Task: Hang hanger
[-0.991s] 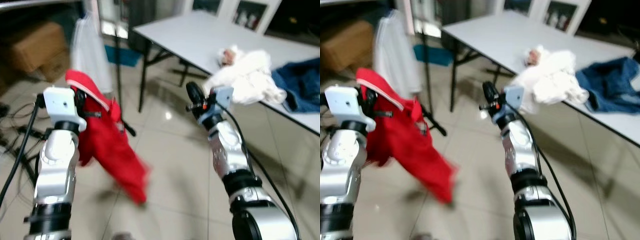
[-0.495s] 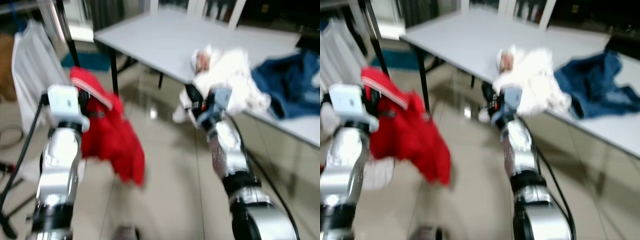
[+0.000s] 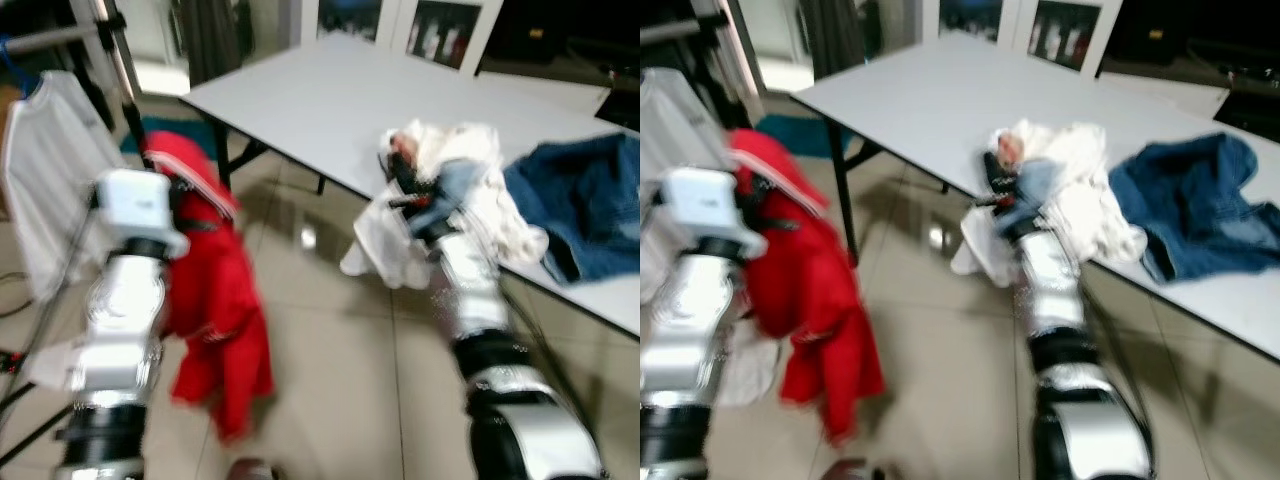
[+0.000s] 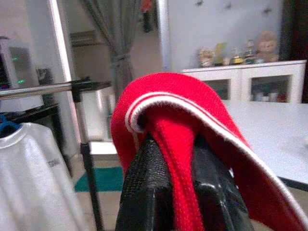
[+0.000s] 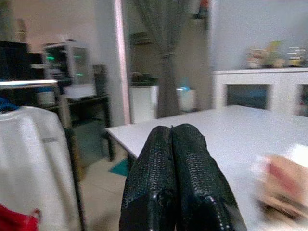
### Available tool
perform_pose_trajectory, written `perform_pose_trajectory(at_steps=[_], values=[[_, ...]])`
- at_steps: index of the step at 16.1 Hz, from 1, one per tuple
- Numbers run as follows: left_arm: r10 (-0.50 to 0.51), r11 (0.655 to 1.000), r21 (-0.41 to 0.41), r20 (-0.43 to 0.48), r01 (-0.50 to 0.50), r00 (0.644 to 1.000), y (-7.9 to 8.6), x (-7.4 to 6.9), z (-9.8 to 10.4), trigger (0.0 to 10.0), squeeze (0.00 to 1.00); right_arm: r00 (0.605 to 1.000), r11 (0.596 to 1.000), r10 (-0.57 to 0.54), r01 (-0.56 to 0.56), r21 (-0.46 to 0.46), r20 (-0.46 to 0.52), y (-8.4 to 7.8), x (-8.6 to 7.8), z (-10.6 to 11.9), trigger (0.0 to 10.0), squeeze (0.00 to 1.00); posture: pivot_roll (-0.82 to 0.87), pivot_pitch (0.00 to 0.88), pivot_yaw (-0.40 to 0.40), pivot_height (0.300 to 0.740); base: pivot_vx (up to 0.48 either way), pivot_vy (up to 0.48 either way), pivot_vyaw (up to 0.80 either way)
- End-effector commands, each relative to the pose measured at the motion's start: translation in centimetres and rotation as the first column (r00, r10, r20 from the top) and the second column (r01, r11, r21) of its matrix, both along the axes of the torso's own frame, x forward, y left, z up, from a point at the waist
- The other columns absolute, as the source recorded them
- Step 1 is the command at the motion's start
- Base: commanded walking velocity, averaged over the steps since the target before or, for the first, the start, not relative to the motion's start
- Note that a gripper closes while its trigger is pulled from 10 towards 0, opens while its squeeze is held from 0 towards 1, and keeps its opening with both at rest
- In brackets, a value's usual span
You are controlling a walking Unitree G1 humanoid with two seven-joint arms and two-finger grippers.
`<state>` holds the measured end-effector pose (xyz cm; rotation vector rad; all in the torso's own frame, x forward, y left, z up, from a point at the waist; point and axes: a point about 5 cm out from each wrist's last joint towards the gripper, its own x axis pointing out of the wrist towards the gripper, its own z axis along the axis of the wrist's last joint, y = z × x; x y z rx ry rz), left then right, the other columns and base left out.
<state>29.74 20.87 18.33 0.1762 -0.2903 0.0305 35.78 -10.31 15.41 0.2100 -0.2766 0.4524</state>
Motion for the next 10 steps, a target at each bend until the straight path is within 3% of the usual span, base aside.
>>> perform_pose_trajectory(at_steps=[1, 8, 10], values=[[-0.033, 0.999, 0.008, 0.055, 0.032, 0.998, -0.9, 0.3, 1.4, 10.0, 0.00, 0.999, 0.999, -0.046, 0.046, -0.001, 0.009, -1.6, 0.3, 0.3, 10.0, 0.00, 0.13, 0.012, -0.042, 0.740, 0.480, 0.000, 0.00], [-0.052, 0.998, 0.046, 0.102, 0.047, 0.993, -0.8, 0.4, 3.3, 10.0, 0.00, 0.999, 0.999, -0.039, 0.039, 0.012, 0.024, -1.1, 0.5, 0.9, 10.0, 0.00, 0.14, 0.014, -0.037, 0.740, 0.480, 0.000, 0.00], [-0.073, 0.995, 0.083, 0.138, 0.062, 0.988, -0.9, 0.6, 5.0, 10.0, 0.00, 0.999, 0.999, -0.035, 0.035, 0.013, 0.029, -1.0, 0.5, 1.0, 10.0, 0.00, 0.14, 0.014, -0.037, 0.740, 0.480, 0.000, 0.00]])
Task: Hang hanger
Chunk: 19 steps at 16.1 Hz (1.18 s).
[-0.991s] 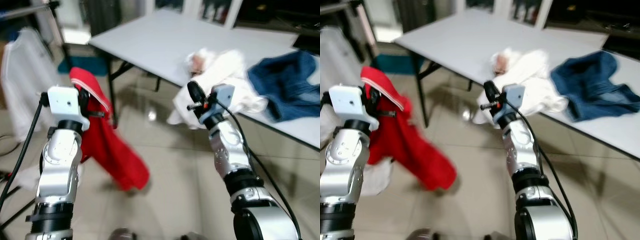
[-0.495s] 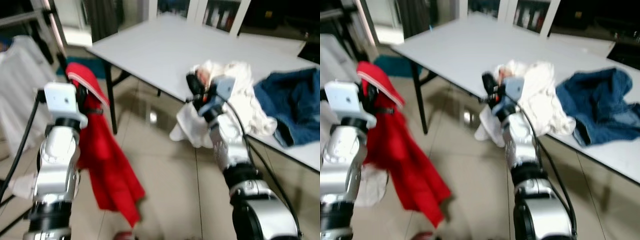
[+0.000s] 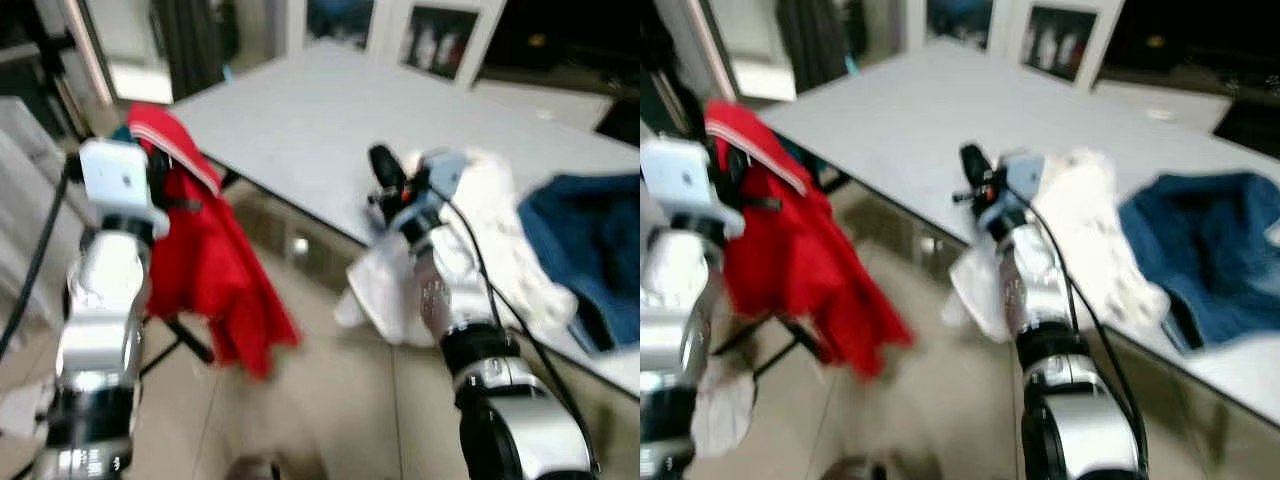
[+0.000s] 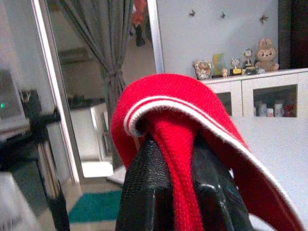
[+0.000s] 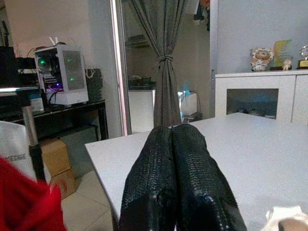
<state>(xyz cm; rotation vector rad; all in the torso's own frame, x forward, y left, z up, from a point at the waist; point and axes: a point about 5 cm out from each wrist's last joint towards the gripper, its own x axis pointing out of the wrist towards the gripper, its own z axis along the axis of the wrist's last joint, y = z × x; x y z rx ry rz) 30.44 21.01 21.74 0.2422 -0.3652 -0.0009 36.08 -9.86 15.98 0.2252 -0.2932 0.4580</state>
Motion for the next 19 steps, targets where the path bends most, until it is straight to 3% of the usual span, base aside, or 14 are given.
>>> perform_pose_trajectory(at_steps=[1, 8, 14, 19], values=[[-0.044, 0.999, 0.018, 0.082, 0.043, 0.996, -1.0, -0.1, 2.2, 10.0, 0.00, 0.999, 0.999, -0.041, 0.041, -0.004, 0.016, -1.5, 0.3, 0.5, 10.0, 0.00, 0.14, 0.015, -0.037, 0.740, 0.480, 0.000, 0.00], [-0.122, 0.979, 0.184, 0.200, 0.085, 0.972, -0.7, 0.8, 9.3, 10.0, 0.00, 0.999, 0.999, -0.035, 0.035, 0.001, 0.028, -1.2, 0.6, 1.0, 10.0, 0.00, 0.14, 0.007, -0.031, 0.740, 0.480, 0.000, 0.00], [-0.173, 0.961, 0.254, 0.250, 0.108, 0.953, -1.1, 1.1, 12.5, 10.0, 0.00, 0.998, 0.999, -0.045, 0.045, 0.006, 0.031, -1.4, 0.6, 1.0, 10.0, 0.00, 0.13, 0.002, -0.020, 0.740, 0.480, 0.000, 0.00], [-0.256, 0.927, 0.337, 0.241, 0.167, 0.936, -2.0, 2.7, 14.4, 10.0, 0.00, 0.998, 0.999, -0.049, 0.048, 0.009, 0.036, -1.3, 0.7, 1.2, 10.0, 0.00, 0.13, 0.000, -0.010, 0.740, 0.480, 0.000, 0.00]])
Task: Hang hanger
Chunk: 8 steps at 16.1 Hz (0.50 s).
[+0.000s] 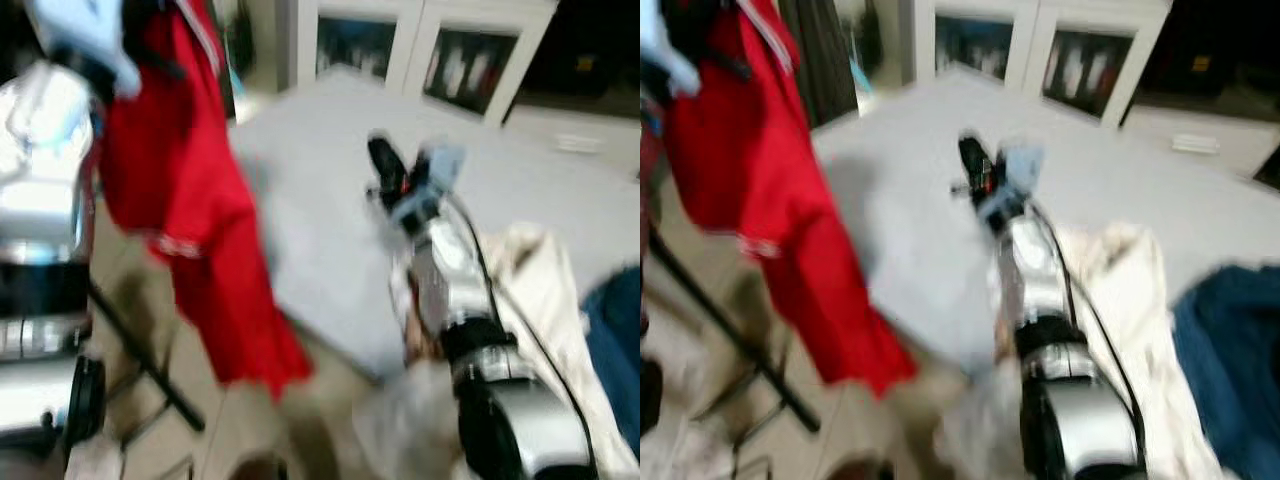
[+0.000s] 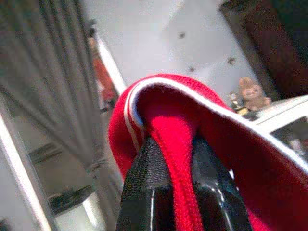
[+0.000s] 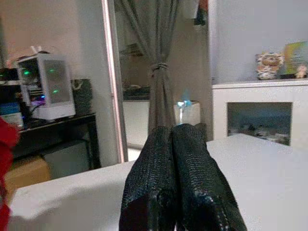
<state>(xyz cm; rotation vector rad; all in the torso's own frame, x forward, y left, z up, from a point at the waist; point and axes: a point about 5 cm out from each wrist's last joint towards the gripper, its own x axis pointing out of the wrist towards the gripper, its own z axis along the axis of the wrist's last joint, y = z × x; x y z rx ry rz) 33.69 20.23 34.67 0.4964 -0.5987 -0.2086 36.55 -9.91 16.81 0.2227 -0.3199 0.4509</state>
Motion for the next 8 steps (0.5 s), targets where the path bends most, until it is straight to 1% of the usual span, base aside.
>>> perform_pose_trajectory(at_steps=[1, 5, 7, 8], values=[[-0.064, 0.997, 0.045, 0.072, 0.060, 0.995, -1.5, -0.3, 1.8, 10.0, 0.00, 0.999, 0.999, -0.042, 0.042, 0.004, 0.011, -1.4, 0.2, 0.3, 10.0, 0.00, 0.13, 0.000, -0.010, 0.740, 0.480, 0.000, 0.00], [-0.085, 0.994, 0.078, 0.087, 0.079, 0.993, -1.9, 0.3, 2.7, 10.0, 0.00, 0.999, 0.999, -0.048, 0.048, 0.007, 0.008, -1.4, 0.1, 0.1, 10.0, 0.00, 0.13, 0.000, -0.004, 0.740, 0.480, 0.000, 0.00], [-0.127, 0.988, 0.100, 0.105, 0.117, 0.986, -2.5, 0.5, 3.9, 10.0, 0.00, 0.999, 0.999, -0.050, 0.050, 0.009, 0.003, -1.2, 0.1, 0.0, 10.0, 0.00, 0.13, 0.000, 0.001, 0.740, 0.480, 0.000, 0.00], [-0.148, 0.985, 0.101, 0.098, 0.138, 0.984, -3.0, 0.6, 3.7, 10.0, 0.00, 0.999, 0.999, -0.051, 0.051, 0.010, 0.002, -1.2, 0.1, -0.1, 10.0, 0.00, 0.13, 0.000, 0.001, 0.740, 0.390, 0.000, 0.00]])
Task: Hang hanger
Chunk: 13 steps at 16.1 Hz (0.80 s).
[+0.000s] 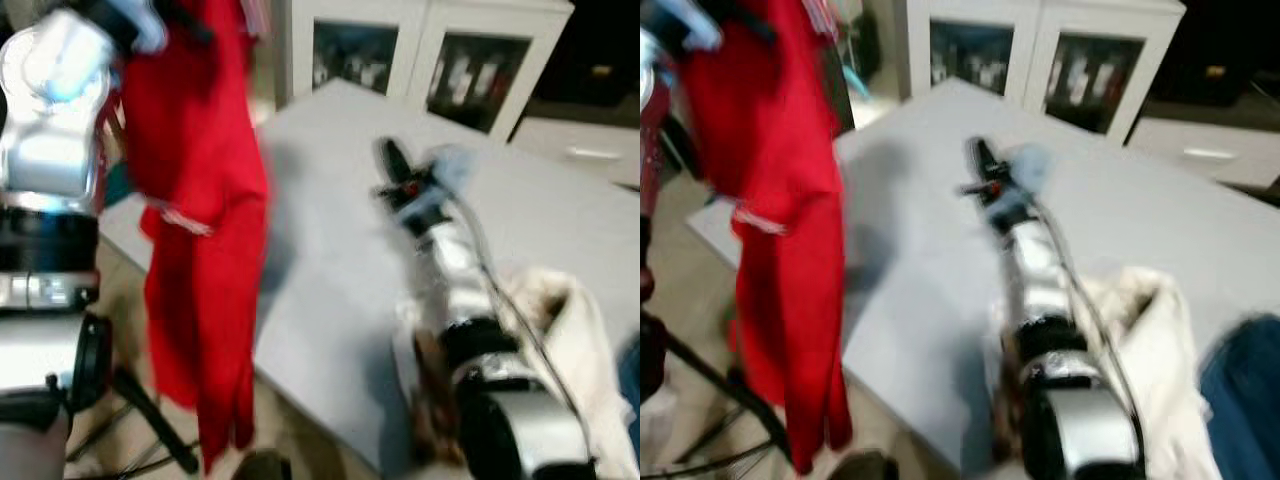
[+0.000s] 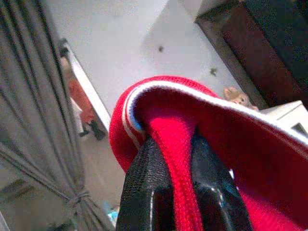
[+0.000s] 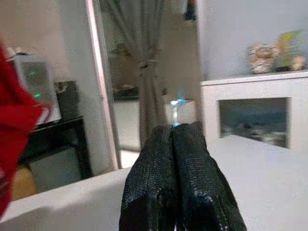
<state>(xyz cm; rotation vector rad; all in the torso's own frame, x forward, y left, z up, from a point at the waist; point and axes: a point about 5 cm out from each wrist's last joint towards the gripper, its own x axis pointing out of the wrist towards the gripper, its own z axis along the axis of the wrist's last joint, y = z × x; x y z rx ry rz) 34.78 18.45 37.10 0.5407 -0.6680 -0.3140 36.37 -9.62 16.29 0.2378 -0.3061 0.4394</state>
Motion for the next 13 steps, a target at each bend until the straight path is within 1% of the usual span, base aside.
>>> perform_pose_trajectory(at_steps=[1, 3, 5, 6, 7, 8, 9, 10, 11, 12, 13], values=[[-0.068, 0.997, 0.030, 0.039, 0.067, 0.997, -1.9, -0.3, 0.7, 10.0, 0.00, 0.999, 0.999, -0.044, 0.044, -0.001, 0.019, -1.5, 0.3, 0.5, 10.0, 0.00, 0.13, 0.000, 0.000, 0.740, 0.360, 0.000, 0.00], [-0.103, 0.994, 0.029, 0.011, 0.103, 0.995, -2.8, 0.1, -0.3, 10.0, 0.00, 0.999, 0.999, -0.044, 0.044, 0.000, 0.015, -1.4, 0.3, 0.4, 10.0, 0.00, 0.14, 0.000, -0.003, 0.740, 0.334, 0.000, 0.00], [-0.148, 0.988, 0.042, -0.065, 0.151, 0.987, -4.2, 0.9, -2.7, 10.0, 0.00, 0.999, 0.999, -0.043, 0.043, 0.000, 0.010, -1.3, 0.4, 0.4, 10.0, 0.00, 0.14, 0.000, -0.005, 0.740, 0.124, 0.000, 0.00], [-0.204, 0.977, 0.038, -0.143, 0.211, 0.968, -5.2, 1.1, -4.9, 10.0, 0.00, 0.999, 0.999, -0.043, 0.043, 0.002, 0.009, -1.2, 0.4, 0.4, 10.0, 0.00, 0.14, 0.000, -0.004, 0.740, 0.000, 0.000, 0.00], [-0.237, 0.966, 0.048, -0.219, 0.253, 0.946, -6.1, 1.2, -7.1, 10.0, 0.00, 0.999, 0.999, -0.045, 0.045, 0.003, 0.008, -1.2, 0.4, 0.4, 10.0, 0.00, 0.14, 0.000, -0.004, 0.740, 0.000, 0.000, 0.00], [-0.255, 0.956, 0.073, -0.283, 0.286, 0.925, -7.0, 0.8, -9.4, 10.0, 0.00, 0.999, 0.999, -0.048, 0.048, 0.004, 0.007, -1.3, 0.3, 0.3, 10.0, 0.00, 0.13, 0.000, -0.004, 0.740, 0.000, 0.000, 0.00], [-0.258, 0.952, 0.076, -0.315, 0.296, 0.913, -7.4, 0.5, -10.8, 10.0, 0.00, 0.999, 0.999, -0.053, 0.053, 0.004, 0.007, -1.5, 0.3, 0.3, 10.0, 0.00, 0.13, 0.000, -0.002, 0.740, 0.000, 0.000, 0.00], [-0.260, 0.952, 0.071, -0.325, 0.297, 0.909, -7.5, 0.4, -11.3, 10.0, 0.00, 0.998, 0.998, -0.055, 0.055, 0.004, 0.007, -1.5, 0.3, 0.3, 10.0, 0.00, 0.13, 0.000, -0.002, 0.740, 0.000, 0.000, 0.00], [-0.261, 0.957, 0.032, -0.344, 0.289, 0.902, -7.7, -0.1, -12.6, 10.0, 0.00, 0.998, 0.998, -0.062, 0.062, 0.002, 0.009, -1.8, 0.3, 0.2, 10.0, 0.00, 0.13, 0.001, -0.001, 0.740, 0.000, 0.000, 0.00], [-0.259, 0.959, 0.014, -0.349, 0.282, 0.901, -7.7, -0.4, -13.2, 10.0, 0.00, 0.998, 0.998, -0.066, 0.066, -0.001, 0.010, -1.9, 0.3, 0.2, 10.0, 0.00, 0.13, 0.001, -0.001, 0.740, 0.000, 0.000, 0.00], [-0.255, 0.963, -0.007, -0.354, 0.270, 0.900, -7.6, -1.0, -14.0, 10.0, 0.00, 0.997, 0.997, -0.073, 0.073, -0.004, 0.011, -2.1, 0.3, 0.2, 10.0, 0.00, 0.12, 0.002, -0.002, 0.740, 0.000, 0.000, 0.00]])
